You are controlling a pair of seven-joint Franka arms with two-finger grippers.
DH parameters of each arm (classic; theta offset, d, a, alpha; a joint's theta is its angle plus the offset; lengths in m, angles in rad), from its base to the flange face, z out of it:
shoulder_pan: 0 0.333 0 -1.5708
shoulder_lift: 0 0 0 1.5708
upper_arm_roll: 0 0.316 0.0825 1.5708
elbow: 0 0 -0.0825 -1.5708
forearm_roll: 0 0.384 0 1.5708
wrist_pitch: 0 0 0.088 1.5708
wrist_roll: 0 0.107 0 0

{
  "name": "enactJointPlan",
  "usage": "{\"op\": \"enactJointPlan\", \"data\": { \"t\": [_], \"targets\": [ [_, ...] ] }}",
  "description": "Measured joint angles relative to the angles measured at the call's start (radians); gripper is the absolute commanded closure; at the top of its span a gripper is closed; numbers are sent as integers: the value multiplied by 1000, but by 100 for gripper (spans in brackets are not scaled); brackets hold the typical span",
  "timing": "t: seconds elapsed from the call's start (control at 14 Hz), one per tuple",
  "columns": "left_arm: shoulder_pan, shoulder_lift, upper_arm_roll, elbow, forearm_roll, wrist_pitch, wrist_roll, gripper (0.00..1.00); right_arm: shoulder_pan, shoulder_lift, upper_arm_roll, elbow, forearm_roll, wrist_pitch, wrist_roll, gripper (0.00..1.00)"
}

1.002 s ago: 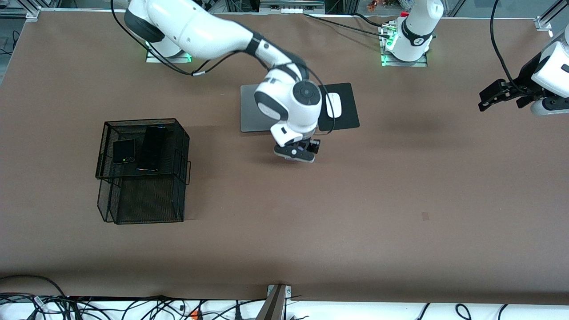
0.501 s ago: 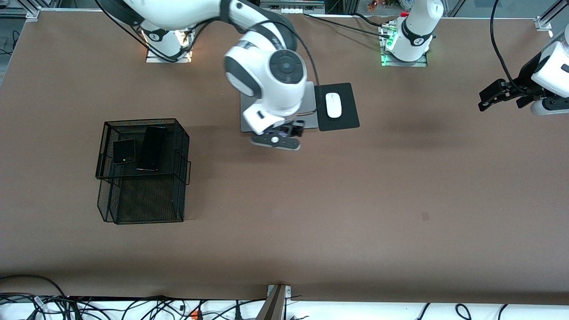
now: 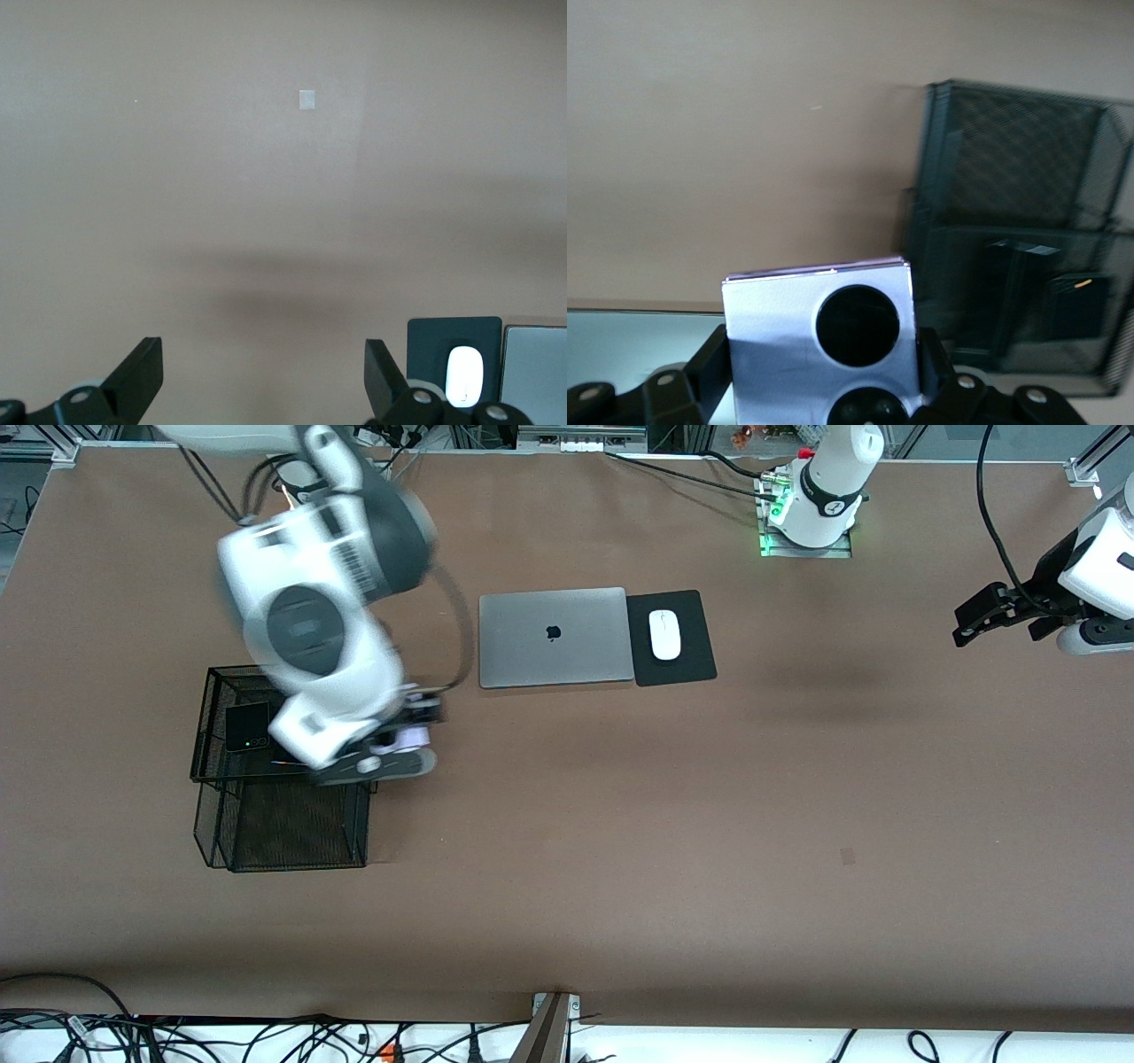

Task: Place phones with both arms
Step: 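Carry the white flip phone to the mesh basket with the right gripper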

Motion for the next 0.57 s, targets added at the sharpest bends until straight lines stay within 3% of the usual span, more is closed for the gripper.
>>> {"op": "enactJointPlan", "data": {
  "t": [0.14,0.29,0.57],
  "targets": [
    [0,0,0,0,0,0,0,0,-11,-2,-179,-4,105,1,-212,100],
    [0,0,0,0,0,0,0,0,-27,4,-286,-20,163,24,-345,100],
    [0,0,0,0,0,-1,0,0,-68,82,-352,-43,241,180,-388,100]
  ]
}}
